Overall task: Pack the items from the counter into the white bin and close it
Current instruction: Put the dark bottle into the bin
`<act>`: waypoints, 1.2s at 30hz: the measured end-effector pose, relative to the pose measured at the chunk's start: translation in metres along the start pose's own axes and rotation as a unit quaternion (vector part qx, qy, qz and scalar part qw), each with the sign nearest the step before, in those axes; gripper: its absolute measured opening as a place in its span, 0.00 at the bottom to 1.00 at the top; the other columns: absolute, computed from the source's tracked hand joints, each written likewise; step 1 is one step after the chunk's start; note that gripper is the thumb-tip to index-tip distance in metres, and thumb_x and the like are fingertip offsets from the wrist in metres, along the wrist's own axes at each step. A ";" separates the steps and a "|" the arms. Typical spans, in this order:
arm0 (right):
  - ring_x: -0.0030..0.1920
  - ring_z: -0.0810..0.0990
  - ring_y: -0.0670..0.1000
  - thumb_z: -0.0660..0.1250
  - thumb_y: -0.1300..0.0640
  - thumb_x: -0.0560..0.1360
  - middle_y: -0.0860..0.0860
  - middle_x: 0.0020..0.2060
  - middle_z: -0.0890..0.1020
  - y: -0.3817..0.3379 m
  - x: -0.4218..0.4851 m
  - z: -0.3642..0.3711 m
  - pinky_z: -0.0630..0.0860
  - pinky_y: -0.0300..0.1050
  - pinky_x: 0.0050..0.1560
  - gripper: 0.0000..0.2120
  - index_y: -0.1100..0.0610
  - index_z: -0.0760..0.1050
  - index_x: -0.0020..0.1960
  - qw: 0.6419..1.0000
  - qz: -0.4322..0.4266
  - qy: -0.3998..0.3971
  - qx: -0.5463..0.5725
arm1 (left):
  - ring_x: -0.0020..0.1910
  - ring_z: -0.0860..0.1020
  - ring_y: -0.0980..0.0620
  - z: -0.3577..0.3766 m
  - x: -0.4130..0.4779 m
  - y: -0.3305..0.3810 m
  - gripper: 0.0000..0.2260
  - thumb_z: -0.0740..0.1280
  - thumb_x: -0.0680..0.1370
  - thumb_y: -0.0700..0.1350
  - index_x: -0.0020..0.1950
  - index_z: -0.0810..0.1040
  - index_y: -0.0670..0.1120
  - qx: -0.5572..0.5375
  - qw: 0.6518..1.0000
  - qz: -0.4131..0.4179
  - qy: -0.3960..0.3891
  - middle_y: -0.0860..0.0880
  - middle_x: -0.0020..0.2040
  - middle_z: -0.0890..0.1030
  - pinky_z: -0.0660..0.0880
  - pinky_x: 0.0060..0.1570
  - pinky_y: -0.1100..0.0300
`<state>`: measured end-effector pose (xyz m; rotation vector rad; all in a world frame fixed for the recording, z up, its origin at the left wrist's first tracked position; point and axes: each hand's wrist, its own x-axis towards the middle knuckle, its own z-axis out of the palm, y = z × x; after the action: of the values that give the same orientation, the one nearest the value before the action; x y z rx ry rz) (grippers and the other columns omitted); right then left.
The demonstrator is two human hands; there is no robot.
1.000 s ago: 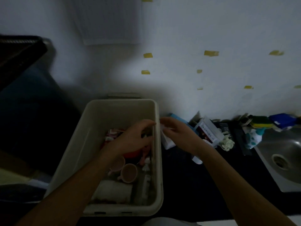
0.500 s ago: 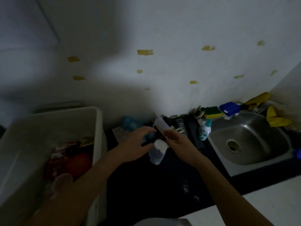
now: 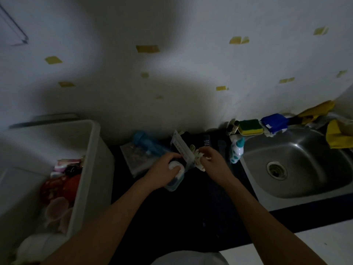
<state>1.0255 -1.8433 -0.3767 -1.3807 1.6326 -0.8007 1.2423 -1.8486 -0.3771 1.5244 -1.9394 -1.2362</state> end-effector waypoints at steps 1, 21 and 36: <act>0.57 0.78 0.51 0.63 0.65 0.75 0.53 0.56 0.79 0.007 0.005 -0.006 0.75 0.45 0.59 0.17 0.59 0.76 0.63 1.000 0.003 0.017 -0.003 | 0.62 0.72 0.58 0.007 0.003 0.000 0.17 0.66 0.78 0.46 0.67 0.72 0.54 -0.008 1.000 -0.007 0.002 0.55 0.64 0.74 0.68 0.58 0.67; 0.60 0.73 0.63 0.66 0.55 0.73 0.60 0.63 0.69 0.114 0.017 -0.025 0.68 0.60 0.64 0.25 0.52 0.64 0.68 0.970 0.155 0.042 -0.183 | 0.61 0.72 0.64 0.095 0.027 0.024 0.14 0.66 0.79 0.46 0.65 0.74 0.53 -0.014 0.997 -0.026 -0.074 0.59 0.62 0.77 0.65 0.54 0.79; 0.51 0.79 0.34 0.71 0.50 0.68 0.33 0.51 0.78 0.086 -0.026 -0.027 0.75 0.27 0.45 0.26 0.34 0.65 0.60 0.988 0.028 0.077 0.131 | 0.54 0.81 0.56 0.113 0.052 0.060 0.14 0.72 0.75 0.55 0.58 0.75 0.57 -0.301 0.941 -0.151 0.017 0.55 0.55 0.81 0.77 0.52 0.63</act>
<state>0.9638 -1.8029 -0.4342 -1.1063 1.6079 -1.0693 1.1062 -1.8492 -0.4004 1.5094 -1.1530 -1.7136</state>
